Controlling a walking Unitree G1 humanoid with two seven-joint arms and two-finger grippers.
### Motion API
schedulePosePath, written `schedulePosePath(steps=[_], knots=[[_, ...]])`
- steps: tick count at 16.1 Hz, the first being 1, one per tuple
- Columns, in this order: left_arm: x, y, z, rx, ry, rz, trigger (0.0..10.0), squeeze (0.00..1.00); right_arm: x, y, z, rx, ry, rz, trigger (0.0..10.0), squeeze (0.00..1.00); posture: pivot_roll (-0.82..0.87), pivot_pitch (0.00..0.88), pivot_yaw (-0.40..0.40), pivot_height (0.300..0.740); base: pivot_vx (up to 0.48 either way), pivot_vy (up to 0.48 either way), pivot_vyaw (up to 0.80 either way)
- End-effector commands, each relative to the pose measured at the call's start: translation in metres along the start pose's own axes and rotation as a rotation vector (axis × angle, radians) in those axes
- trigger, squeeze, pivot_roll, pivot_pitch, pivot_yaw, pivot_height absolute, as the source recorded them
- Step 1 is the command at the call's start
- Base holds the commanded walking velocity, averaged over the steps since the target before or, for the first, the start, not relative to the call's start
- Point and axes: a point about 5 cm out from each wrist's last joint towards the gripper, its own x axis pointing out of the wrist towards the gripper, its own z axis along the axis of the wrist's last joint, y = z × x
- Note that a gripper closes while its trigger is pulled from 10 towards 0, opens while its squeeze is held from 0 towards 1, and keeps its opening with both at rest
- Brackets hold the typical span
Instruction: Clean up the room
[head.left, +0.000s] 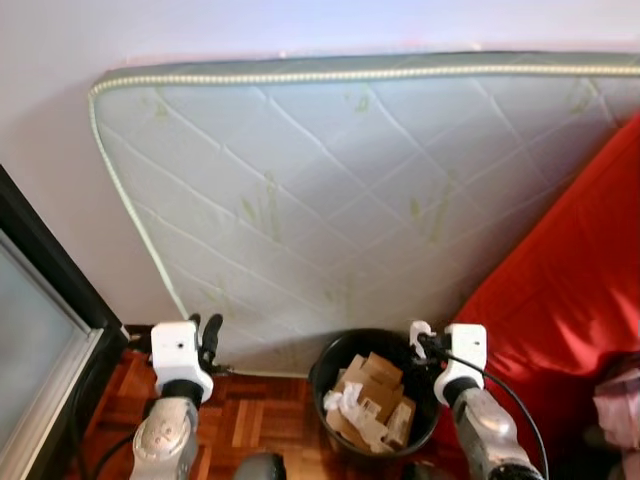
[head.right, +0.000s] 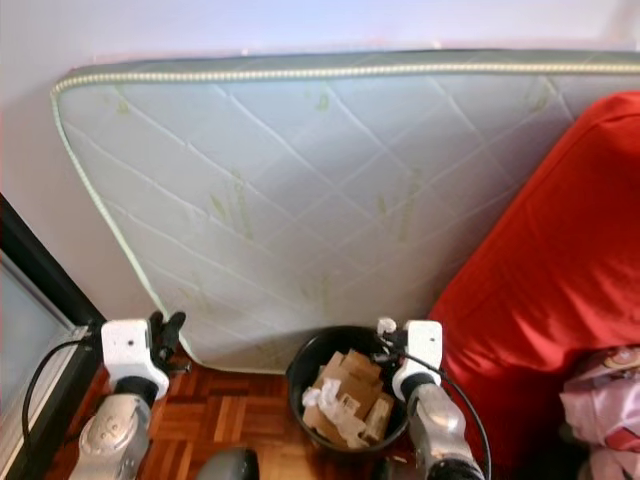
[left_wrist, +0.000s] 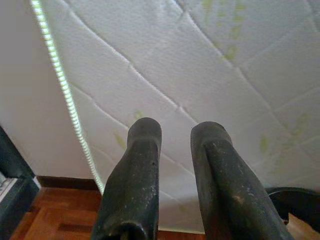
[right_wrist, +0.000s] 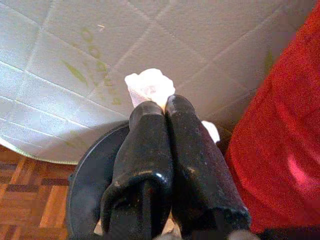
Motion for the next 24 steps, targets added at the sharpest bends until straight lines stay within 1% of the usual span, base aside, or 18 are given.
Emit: schedulePosePath(steps=[1, 3, 7, 11, 16, 24], knots=[[-0.001, 0.002, 0.002, -0.004, -0.001, 0.002, 10.0, 0.0, 0.003, 0.008, -0.002, -0.002, 0.025, 0.021, 10.0, 0.0, 0.1, 0.0, 0.007, 0.625, 0.0, 0.0, 0.0], [-0.001, 0.003, 0.003, -0.003, -0.001, 0.003, 10.0, 0.0, 0.004, 0.012, -0.002, -0.003, 0.034, 0.034, 10.0, 0.0, 0.11, 0.0, 0.007, 0.625, 0.0, 0.0, 0.0], [-0.002, 0.003, 0.004, -0.002, -0.002, 0.002, 10.0, 0.0, 0.004, 0.013, -0.004, -0.01, 0.051, 0.048, 10.0, 0.0, 0.11, 0.0, 0.01, 0.625, 0.0, 0.0, 0.0], [-0.004, 0.002, 0.004, 0.001, 0.002, -0.001, 10.0, 0.0, 0.005, 0.019, -0.007, -0.02, 0.082, 0.082, 10.0, 0.0, 0.11, 0.0, 0.013, 0.625, 0.0, 0.0, 0.0], [-0.004, 0.002, 0.005, 0.001, 0.001, -0.002, 10.0, 0.0, 0.006, 0.02, -0.007, -0.023, 0.092, 0.091, 10.0, 0.0, 0.12, 0.0, 0.014, 0.625, 0.0, 0.0, 0.0], [-0.006, 0.002, 0.006, 0.001, 0.001, -0.002, 10.0, 0.0, 0.007, 0.024, -0.007, -0.028, 0.106, 0.117, 10.0, 0.0, 0.12, 0.0, 0.013, 0.625, 0.249, 0.0, 0.0]])
